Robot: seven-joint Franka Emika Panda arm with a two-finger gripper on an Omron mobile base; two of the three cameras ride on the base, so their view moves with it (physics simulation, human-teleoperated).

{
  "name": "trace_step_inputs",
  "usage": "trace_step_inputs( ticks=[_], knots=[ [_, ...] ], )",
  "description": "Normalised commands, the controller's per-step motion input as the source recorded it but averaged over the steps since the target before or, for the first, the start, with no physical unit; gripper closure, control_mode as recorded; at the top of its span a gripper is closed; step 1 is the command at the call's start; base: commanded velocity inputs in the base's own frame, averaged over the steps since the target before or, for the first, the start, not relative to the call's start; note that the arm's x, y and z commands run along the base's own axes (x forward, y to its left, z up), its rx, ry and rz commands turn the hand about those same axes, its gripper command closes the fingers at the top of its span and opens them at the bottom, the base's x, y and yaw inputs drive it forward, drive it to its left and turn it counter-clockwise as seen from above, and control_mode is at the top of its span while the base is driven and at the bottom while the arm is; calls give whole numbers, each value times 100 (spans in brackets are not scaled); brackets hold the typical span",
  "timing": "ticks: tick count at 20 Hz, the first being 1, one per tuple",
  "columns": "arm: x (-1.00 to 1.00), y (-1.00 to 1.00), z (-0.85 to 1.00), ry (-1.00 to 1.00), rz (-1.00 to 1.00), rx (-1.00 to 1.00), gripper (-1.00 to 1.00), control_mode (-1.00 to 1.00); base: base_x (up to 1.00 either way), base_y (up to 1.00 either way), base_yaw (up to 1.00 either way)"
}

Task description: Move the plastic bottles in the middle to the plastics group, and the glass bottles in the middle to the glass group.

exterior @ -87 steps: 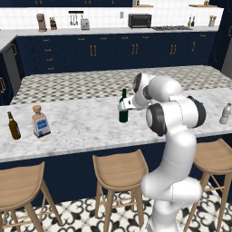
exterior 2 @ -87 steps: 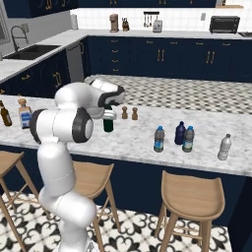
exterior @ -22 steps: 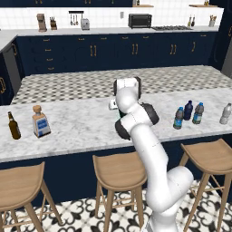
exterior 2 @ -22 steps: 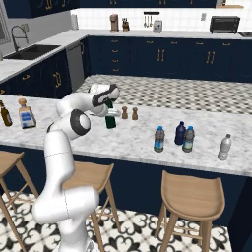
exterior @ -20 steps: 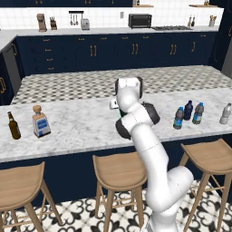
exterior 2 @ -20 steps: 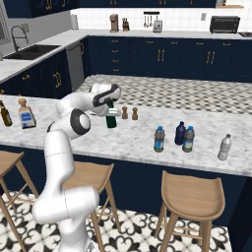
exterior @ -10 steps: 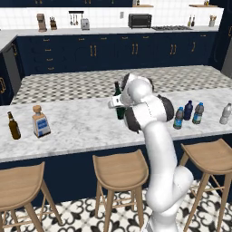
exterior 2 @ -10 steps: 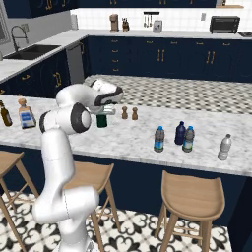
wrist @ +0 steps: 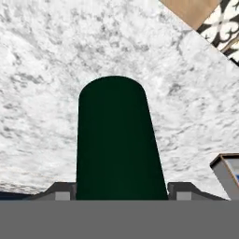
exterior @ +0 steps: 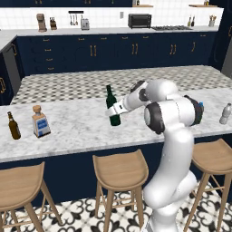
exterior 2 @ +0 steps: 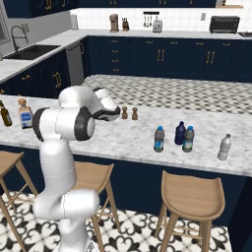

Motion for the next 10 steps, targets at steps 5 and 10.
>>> trace_step_inputs(
  ticks=[5, 10],
  knots=[
    [-57, 15, 26, 13, 47, 18, 100, -100, 0, 0, 0],
    [-38, 29, 36, 17, 42, 11, 100, -100, 0, 0, 0]
  ],
)
